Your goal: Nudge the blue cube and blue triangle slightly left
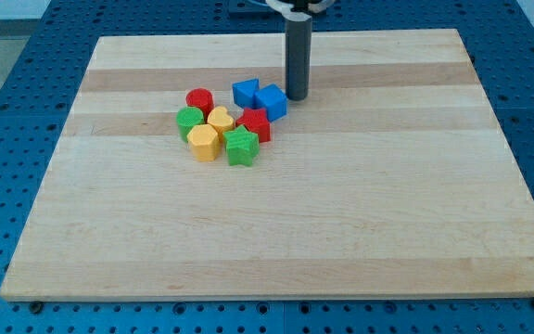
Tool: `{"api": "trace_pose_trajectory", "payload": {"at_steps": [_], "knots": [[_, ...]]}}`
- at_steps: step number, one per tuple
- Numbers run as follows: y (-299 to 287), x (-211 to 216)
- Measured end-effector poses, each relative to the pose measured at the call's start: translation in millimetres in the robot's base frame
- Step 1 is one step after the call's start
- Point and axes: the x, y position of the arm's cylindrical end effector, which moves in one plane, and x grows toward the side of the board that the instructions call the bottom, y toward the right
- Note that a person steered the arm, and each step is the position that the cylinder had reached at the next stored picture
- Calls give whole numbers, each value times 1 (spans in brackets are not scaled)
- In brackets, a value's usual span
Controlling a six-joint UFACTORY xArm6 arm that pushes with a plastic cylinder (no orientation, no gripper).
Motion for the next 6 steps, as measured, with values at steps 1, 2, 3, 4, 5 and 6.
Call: {"api": "trace_pose_trajectory", "payload": {"at_steps": [1,2,3,4,5,6], "knots": [[0,5],[0,14],[-3,18],[-3,14],[-11,6],[-24,4]]}}
